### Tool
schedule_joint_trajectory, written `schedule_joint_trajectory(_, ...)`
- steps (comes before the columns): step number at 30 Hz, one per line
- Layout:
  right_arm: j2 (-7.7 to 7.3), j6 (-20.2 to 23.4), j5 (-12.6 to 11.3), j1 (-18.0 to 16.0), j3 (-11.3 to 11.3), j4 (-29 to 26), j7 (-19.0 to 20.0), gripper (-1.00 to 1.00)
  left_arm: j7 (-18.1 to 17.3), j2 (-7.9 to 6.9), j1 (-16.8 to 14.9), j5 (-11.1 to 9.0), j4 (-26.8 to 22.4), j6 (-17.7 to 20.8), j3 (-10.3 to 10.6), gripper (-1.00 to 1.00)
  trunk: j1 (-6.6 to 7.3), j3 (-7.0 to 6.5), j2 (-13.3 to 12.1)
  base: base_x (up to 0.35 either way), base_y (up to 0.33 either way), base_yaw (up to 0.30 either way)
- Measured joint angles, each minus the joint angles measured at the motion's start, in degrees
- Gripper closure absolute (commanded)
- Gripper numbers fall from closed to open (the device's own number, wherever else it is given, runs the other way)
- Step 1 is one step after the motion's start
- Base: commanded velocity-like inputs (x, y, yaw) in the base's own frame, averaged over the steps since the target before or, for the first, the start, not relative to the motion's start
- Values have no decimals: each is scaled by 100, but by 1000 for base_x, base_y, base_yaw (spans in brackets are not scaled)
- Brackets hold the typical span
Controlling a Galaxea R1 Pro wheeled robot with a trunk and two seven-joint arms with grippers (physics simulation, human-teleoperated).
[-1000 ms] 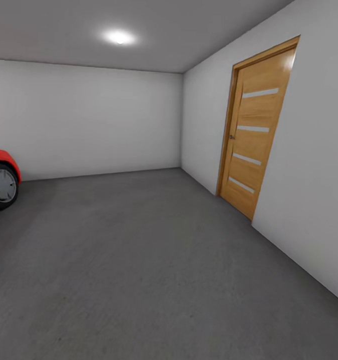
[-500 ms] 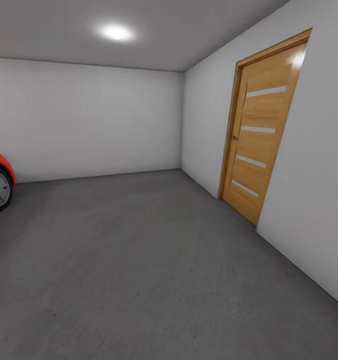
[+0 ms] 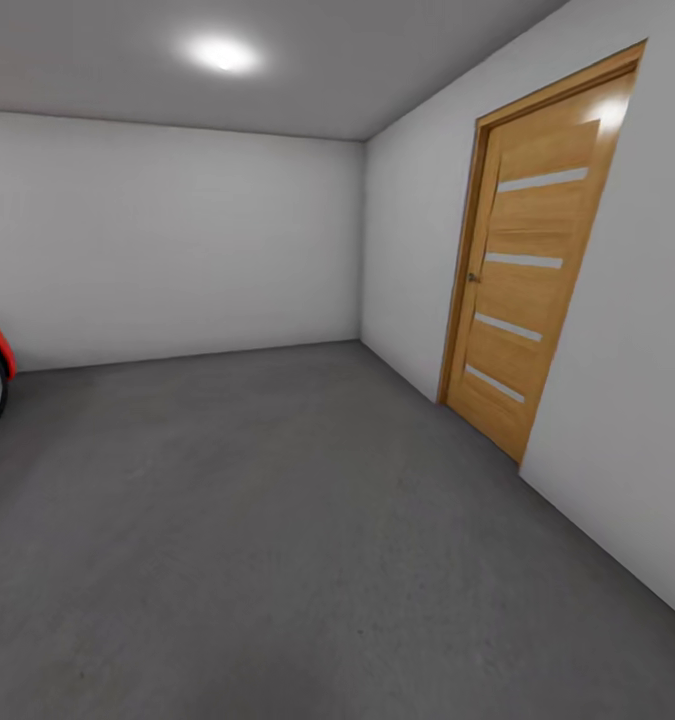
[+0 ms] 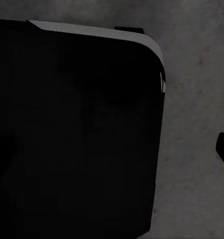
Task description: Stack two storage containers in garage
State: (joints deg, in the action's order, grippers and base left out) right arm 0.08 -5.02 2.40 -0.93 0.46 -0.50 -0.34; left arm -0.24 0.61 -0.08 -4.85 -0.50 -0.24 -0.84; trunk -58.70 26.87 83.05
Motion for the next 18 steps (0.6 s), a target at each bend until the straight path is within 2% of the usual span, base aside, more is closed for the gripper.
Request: schedule_joint_trajectory(18, 7, 1, 7, 1, 4, -1, -5, -100, 0, 0, 0, 0, -1, 0, 0, -100, 0, 0, 0, 324, 0, -265)
